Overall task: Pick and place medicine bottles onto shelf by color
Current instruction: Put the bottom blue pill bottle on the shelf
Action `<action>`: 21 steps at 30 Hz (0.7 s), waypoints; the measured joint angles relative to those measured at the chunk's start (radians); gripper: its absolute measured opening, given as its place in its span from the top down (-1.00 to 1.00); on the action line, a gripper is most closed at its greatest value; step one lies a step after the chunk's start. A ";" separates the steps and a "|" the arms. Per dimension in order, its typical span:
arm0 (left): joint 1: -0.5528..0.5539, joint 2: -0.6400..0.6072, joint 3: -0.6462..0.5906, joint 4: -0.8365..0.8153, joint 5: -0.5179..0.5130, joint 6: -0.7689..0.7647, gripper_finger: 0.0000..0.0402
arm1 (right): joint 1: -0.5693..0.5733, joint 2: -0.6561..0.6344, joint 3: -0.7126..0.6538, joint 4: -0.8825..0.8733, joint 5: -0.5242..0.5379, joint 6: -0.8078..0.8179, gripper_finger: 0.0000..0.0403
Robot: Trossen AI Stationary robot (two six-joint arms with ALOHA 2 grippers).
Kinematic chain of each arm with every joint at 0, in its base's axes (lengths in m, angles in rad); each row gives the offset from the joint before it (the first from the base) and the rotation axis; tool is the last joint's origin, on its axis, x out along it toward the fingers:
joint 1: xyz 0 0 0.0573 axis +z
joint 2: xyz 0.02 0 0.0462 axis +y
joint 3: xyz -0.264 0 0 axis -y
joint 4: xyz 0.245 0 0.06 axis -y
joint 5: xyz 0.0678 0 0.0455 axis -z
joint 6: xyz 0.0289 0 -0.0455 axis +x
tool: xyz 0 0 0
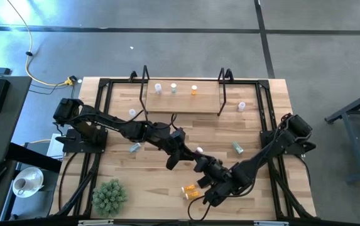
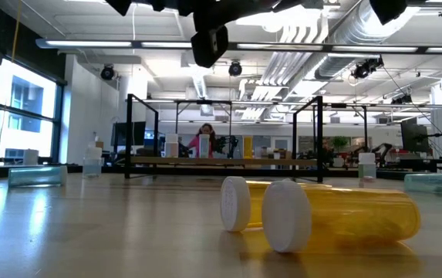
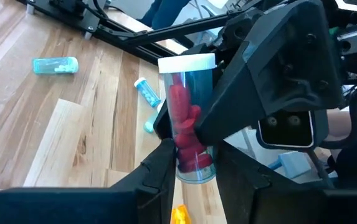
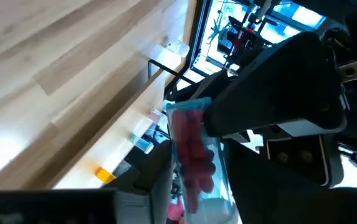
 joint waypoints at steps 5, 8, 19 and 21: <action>0.028 0.000 0.000 0.006 0.008 0.014 0.57 | 0.001 0.000 0.000 -0.005 0.005 0.035 0.07; 0.049 0.000 0.000 0.005 0.011 0.019 0.57 | 0.004 0.000 0.000 -0.003 0.043 0.040 0.01; 0.099 -0.002 0.001 0.011 -0.016 0.049 0.57 | 0.006 0.001 0.000 -0.002 0.090 0.156 0.00; 0.113 -0.003 0.001 0.013 -0.019 0.056 0.57 | 0.008 0.001 0.000 -0.005 0.089 0.171 0.00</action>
